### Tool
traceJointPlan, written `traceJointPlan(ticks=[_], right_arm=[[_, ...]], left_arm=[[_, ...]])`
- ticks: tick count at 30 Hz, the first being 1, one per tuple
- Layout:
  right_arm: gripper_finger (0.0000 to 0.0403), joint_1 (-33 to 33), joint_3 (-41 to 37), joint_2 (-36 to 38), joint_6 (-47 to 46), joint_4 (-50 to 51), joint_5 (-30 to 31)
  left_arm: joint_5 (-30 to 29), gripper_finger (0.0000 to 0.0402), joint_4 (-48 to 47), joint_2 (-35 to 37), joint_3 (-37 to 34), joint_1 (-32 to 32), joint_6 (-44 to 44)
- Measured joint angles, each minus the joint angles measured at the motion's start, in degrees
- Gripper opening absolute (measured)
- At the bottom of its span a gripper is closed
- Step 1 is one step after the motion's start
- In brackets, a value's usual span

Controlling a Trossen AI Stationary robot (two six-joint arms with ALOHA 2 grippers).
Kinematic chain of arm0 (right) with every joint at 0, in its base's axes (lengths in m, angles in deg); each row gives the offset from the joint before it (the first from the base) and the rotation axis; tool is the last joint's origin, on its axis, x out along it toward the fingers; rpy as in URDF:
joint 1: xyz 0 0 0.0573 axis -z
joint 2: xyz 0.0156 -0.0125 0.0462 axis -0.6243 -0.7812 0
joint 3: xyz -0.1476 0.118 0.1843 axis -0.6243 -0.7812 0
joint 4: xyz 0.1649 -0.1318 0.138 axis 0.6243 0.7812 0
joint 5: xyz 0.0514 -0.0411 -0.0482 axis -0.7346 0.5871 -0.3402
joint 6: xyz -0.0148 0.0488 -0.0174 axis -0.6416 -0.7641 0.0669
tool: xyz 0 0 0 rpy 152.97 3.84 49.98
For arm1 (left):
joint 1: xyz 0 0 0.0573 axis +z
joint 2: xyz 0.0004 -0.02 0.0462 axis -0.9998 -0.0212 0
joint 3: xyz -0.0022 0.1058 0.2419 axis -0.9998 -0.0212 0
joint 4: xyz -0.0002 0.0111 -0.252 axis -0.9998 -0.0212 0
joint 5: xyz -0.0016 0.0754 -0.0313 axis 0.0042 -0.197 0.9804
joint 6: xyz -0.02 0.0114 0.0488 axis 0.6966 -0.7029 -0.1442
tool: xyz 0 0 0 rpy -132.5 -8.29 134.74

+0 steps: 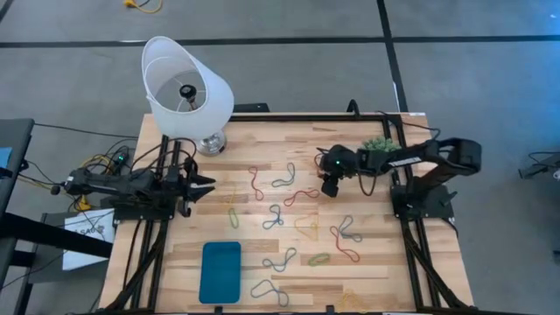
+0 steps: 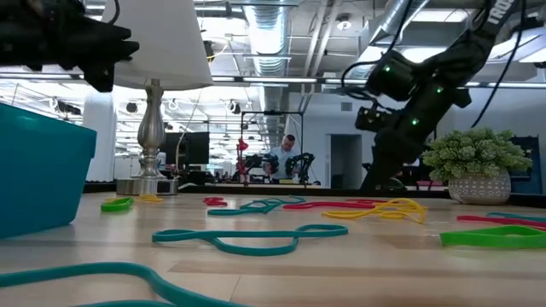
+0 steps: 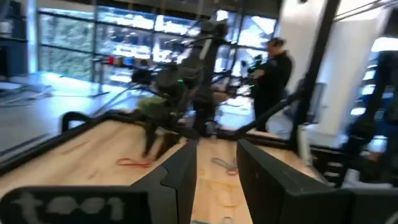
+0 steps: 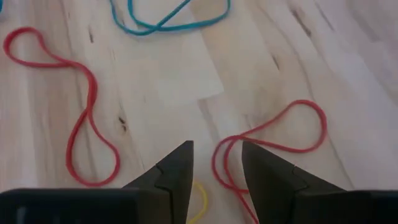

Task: Pick and place items into bin
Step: Put the red rubber band into the blue bin

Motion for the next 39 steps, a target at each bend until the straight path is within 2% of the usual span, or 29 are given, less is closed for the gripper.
traceJointPlan(ticks=[4,8,12,19,23,28,32,36,39], right_arm=[[0.0132,0.02,0.75,-2.9,0.44,0.17,1.01],[0.0132,-0.04,1.46,-4.61,-0.04,-0.08,5.08],[0.0132,0.0,1.49,-4.9,-0.5,-0.56,5.46],[0.0125,1.07,1.52,-5.25,-3.97,-0.28,5.71],[0.0086,1.49,1.69,-6.88,-5.21,0.4,4.23],[0.001,0.09,1.59,-7.53,-5.56,-1.3,5.04],[0.0005,-3.72,0.97,-4.77,-9.3,-5.44,5.24],[0.0003,-10.99,1.29,-1.03,-12.61,-20.93,2.9],[0.0002,-17.97,2.46,-1.37,-12.82,-34.13,1.77]], left_arm=[[-2.74,0.0103,-6.65,-4.39,7.21,0.0,-2.12],[-5.06,0.0103,-12.25,-12.69,15.08,0.01,-2.86],[-7.06,0.0103,-16.14,-21.84,19.73,0.02,-1.17],[-7.34,0.0103,-9.7,-36.55,20.12,0.0,1.92],[-4.92,0.0103,-4.9,-42.38,20.12,0.0,2.92],[-4.59,0.0103,0.81,-44.74,20.12,0.0,2.97],[-4.61,0.0103,4.24,-43.68,20.14,0.0,2.25],[-7.66,0.0103,4.71,-41.83,20.19,-0.04,2.17],[-14.04,0.0103,4.58,-40.89,20.19,-0.04,2.0]])
